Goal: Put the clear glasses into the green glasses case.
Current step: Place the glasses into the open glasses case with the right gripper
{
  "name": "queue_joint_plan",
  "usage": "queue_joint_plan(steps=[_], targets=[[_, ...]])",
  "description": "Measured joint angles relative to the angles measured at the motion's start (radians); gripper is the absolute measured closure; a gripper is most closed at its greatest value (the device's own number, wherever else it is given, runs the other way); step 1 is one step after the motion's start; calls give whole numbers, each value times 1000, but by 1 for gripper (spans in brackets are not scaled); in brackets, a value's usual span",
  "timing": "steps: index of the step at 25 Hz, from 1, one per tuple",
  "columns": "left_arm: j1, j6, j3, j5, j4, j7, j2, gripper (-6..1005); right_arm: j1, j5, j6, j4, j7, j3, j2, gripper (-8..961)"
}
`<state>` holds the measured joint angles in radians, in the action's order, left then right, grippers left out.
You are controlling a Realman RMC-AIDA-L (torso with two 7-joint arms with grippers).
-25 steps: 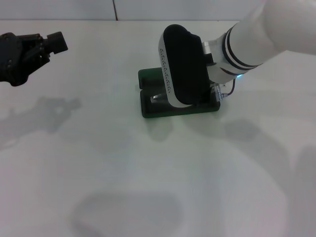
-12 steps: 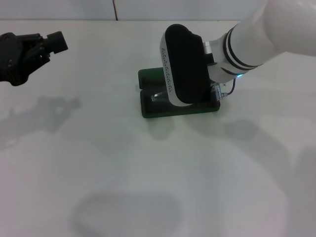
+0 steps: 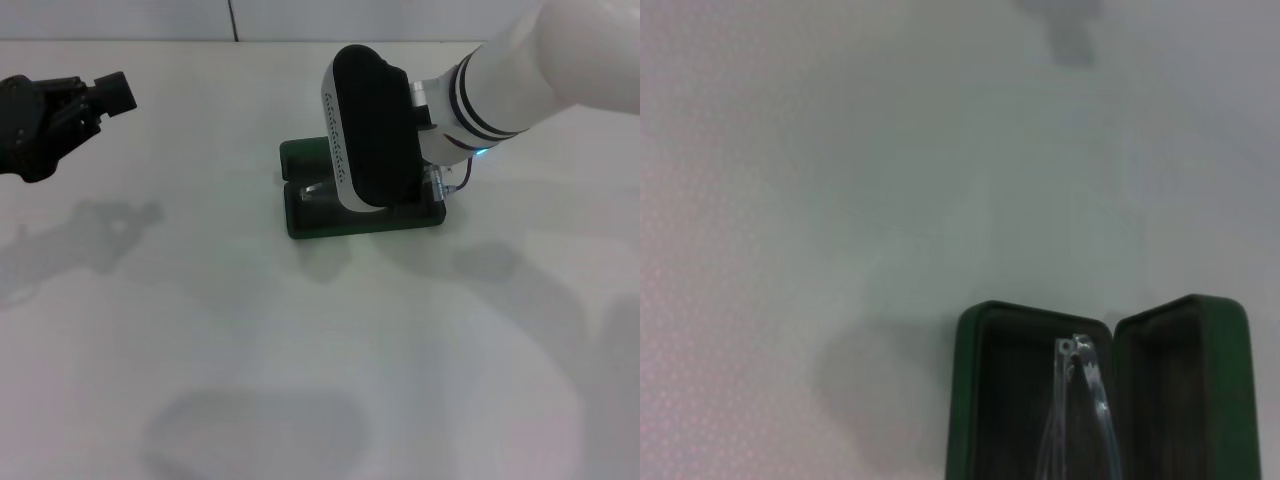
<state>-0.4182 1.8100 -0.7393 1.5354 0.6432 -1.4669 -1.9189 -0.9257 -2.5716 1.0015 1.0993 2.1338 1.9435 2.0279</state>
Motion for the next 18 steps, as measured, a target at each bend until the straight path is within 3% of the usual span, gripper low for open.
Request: queue_joint_plan(steps=[18], targets=[[9, 0, 0, 0, 0, -1, -1, 951, -1, 16, -22, -15, 5, 2, 0, 883]])
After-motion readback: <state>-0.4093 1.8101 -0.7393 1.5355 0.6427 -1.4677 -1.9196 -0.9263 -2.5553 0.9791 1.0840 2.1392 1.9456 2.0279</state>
